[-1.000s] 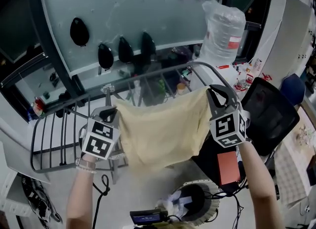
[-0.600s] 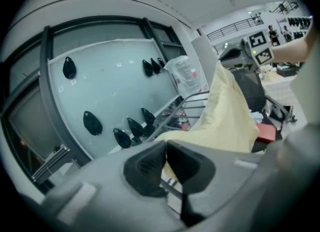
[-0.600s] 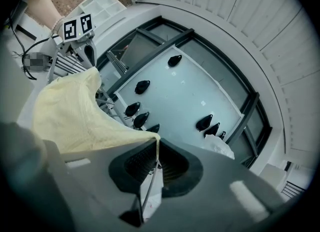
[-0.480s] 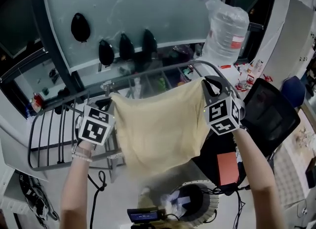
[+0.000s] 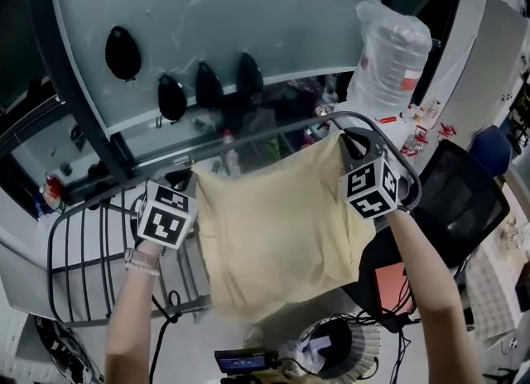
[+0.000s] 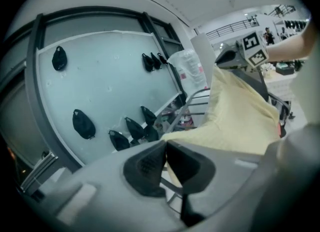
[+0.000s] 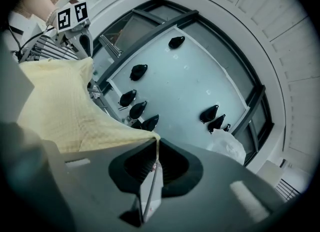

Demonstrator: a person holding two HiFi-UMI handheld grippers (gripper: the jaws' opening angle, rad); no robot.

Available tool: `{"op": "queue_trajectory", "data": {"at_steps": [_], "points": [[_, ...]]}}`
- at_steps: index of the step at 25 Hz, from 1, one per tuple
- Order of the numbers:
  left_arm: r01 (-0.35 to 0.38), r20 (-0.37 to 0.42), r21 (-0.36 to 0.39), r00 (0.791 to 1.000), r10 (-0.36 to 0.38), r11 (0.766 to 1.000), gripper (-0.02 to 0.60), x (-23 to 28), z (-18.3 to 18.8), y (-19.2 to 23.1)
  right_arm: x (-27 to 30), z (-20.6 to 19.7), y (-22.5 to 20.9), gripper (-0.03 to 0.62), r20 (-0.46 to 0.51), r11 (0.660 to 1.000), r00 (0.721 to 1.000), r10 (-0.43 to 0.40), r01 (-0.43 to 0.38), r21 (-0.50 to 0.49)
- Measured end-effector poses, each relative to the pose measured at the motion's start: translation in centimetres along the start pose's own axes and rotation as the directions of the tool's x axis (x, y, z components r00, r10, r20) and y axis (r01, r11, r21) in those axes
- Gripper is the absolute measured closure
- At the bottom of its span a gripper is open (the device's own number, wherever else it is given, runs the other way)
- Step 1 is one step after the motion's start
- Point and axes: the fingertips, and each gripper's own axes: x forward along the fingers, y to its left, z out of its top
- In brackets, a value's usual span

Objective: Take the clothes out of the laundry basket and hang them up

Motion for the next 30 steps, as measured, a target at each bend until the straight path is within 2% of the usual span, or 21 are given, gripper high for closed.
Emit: {"op": "queue_trajectory", "data": {"at_steps": [5, 9, 15, 19, 24, 30], "points": [[0.031, 0.044, -0.085, 0.999, -0.027, 0.996, 0.581, 3.0, -0.1, 3.2, 3.4, 0.9, -0.4, 0.579, -0.020, 0.999, 0.999, -0.025, 0.026, 0.021], [0.032, 0.058, -0.115, 0.998, -0.025, 0.993, 0.581, 4.6, -0.2, 5.7, 6.0, 2.8, -0.9, 0.579, -0.027, 0.999, 0.999, -0.043, 0.043, -0.005], [-0.005, 0.071, -0.124, 0.997, 0.014, 0.992, 0.580, 5.8, -0.2, 9.6, 10.4, 5.6, -1.9, 0.579, -0.017, 0.998, 0.998, -0.056, 0.055, -0.017], [-0.030, 0.068, -0.162, 0.997, 0.042, 0.986, 0.580, 6.3, -1.1, 12.1, 13.5, 7.3, -1.8, 0.579, -0.019, 0.997, 0.998, -0.056, 0.055, -0.049], [-0.034, 0.013, -0.191, 0.999, 0.037, 0.981, 0.578, 8.6, -3.7, 13.3, 17.6, 6.7, 1.9, 0.579, -0.071, 0.997, 0.997, 0.022, -0.027, -0.076], [-0.005, -0.093, -0.148, 0.996, -0.009, 0.989, 0.577, 11.7, -8.4, 11.8, 21.2, 2.7, 9.1, 0.579, -0.178, 0.978, 0.974, 0.137, -0.162, -0.134]]}}
